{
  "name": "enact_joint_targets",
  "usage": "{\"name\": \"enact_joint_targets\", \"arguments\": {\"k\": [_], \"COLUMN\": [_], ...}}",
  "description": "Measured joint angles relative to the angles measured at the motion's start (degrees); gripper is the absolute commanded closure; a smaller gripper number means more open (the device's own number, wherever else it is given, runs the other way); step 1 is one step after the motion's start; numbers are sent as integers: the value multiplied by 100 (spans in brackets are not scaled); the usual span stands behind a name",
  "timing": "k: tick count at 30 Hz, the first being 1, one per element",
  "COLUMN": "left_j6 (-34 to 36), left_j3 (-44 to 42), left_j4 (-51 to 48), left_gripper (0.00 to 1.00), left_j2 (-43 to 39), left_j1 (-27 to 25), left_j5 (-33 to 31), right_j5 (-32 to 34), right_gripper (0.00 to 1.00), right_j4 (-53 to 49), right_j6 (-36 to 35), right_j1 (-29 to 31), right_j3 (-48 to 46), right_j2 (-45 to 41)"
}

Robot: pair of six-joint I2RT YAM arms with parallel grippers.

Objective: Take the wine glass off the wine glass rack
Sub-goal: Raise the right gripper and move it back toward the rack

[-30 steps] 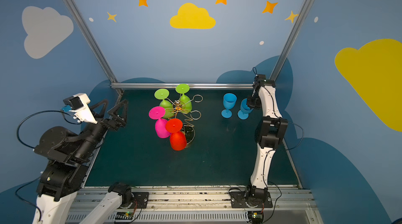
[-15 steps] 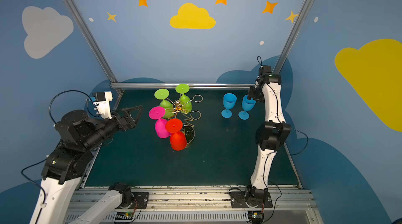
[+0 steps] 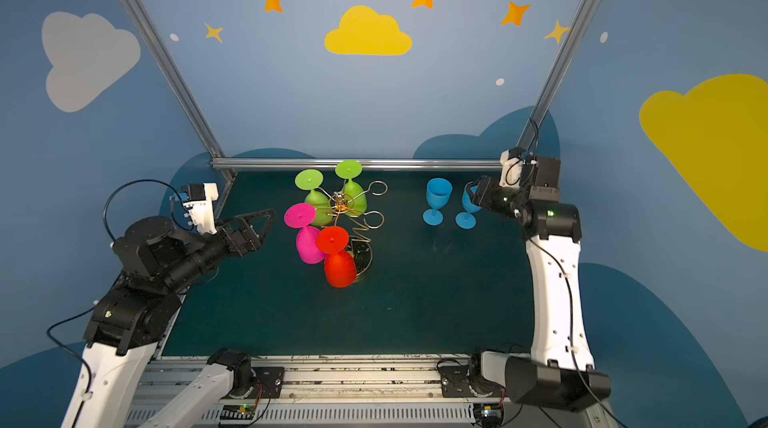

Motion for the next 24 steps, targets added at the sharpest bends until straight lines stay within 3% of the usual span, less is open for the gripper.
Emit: {"name": "enact_joint_targets", "arguments": {"k": [7,14,24], "left_j6": [61,120,214], "left_j3": [-184,-310,-459], "left_j4": [63,247,420], "left_gripper": [4,3,2], "left_j2": [-37,-68,-212], "left_j1": [28,46,90], "left_j5": [-48,-223,-435], "right_j5": [-492,-470,411], "right_gripper": [48,51,51], "right_j4": [216,546,1657], "right_j6": [828,2041,3171], "right_j1": [750,1991,4105], "right_j3": [-960,-2020,-2905], "right_j2": [-1272,-2413,-2341]}}
